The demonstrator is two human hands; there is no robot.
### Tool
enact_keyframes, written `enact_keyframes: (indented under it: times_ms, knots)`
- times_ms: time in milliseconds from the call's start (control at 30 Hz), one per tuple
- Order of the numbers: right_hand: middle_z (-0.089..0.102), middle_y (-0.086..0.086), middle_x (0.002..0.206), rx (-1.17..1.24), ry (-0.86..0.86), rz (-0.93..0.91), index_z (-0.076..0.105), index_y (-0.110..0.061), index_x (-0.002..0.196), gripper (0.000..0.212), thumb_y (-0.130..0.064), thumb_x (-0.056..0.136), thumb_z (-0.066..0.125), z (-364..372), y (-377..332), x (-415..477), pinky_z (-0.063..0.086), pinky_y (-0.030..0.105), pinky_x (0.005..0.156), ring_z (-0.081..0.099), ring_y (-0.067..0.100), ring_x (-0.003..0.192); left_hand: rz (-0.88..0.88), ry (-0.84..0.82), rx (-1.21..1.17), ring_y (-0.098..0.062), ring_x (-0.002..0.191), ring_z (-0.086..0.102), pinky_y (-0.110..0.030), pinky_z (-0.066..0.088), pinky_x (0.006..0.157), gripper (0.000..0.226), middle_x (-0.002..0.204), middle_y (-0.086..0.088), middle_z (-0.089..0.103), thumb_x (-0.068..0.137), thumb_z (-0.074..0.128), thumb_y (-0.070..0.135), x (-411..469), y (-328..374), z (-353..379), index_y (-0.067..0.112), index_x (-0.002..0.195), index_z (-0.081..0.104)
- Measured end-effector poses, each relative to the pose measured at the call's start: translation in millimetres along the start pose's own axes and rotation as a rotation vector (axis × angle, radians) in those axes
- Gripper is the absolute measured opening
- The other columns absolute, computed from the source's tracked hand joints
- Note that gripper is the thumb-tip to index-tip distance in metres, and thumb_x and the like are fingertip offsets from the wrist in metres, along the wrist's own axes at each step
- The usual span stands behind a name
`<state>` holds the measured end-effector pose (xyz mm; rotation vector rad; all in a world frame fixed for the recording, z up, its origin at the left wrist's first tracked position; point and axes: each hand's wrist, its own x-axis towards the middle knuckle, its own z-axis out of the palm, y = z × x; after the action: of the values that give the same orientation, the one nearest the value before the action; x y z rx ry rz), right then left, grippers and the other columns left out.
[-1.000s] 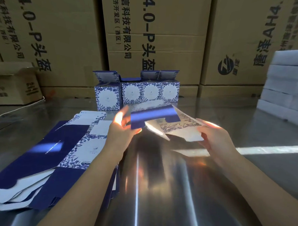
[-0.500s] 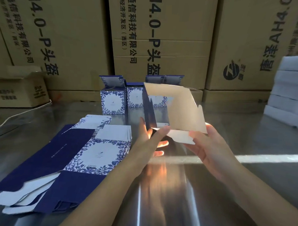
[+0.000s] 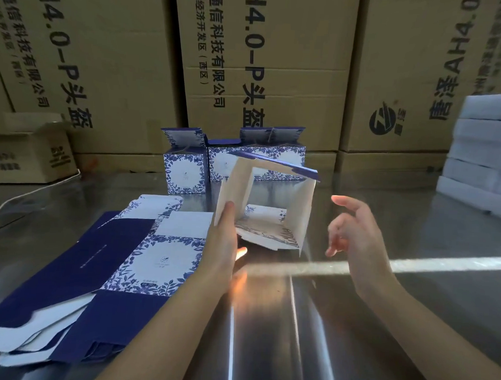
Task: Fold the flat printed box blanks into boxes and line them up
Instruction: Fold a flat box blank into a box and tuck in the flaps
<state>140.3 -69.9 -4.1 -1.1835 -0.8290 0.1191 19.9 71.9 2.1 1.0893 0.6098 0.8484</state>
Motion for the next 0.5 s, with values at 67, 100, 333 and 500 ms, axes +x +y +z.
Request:
enact_keyframes:
  times_ms: [67,100,333,500]
  knots:
    - [0.052,-0.003,0.063,0.009,0.125,0.000,0.055,-0.027,0.102,0.035,-0.019,0.070,0.042,-4.2,-1.0,4.9,0.045,0.024,0.052,0.047,0.011,0.060,0.011,-0.035,-0.073,-0.008,0.076,0.065,-0.037,0.050,0.082,0.016,0.075,0.012,0.071,0.094,0.051,0.040,0.0,0.6,-0.5,0.030,0.085,0.060]
    - [0.056,-0.002,0.072,0.011,0.149,0.004,0.055,-0.031,0.102,0.032,-0.020,0.074,0.045,-5.9,-1.8,6.8,0.047,0.027,0.058,0.051,0.012,0.067,0.025,-0.059,-0.104,-0.007,0.071,0.068,-0.034,0.051,0.076,0.014,0.070,0.012,0.072,0.094,0.052,0.037,-1.3,1.5,0.0,0.030,0.086,0.061]
    - [0.039,-0.023,0.142,-0.061,0.085,-0.011,0.042,-0.056,0.121,0.031,-0.054,0.092,0.032,-1.5,-3.5,3.7,0.036,0.021,0.101,0.040,-0.007,0.127,0.164,-0.234,-0.132,-0.015,0.081,0.070,-0.027,0.054,0.071,0.020,0.090,-0.004,0.074,0.092,0.051,0.027,-15.9,-2.6,7.2,0.018,0.104,0.065]
    - [0.040,-0.054,0.117,-0.153,-0.033,0.042,0.037,-0.063,0.123,0.034,-0.063,0.091,0.025,2.7,-1.9,-1.3,0.028,-0.002,0.090,0.033,-0.031,0.114,0.107,-0.370,-0.206,-0.019,0.078,0.071,-0.029,0.055,0.066,0.040,0.085,-0.005,0.074,0.062,0.065,0.042,-32.5,-2.2,14.2,0.019,0.095,0.071]
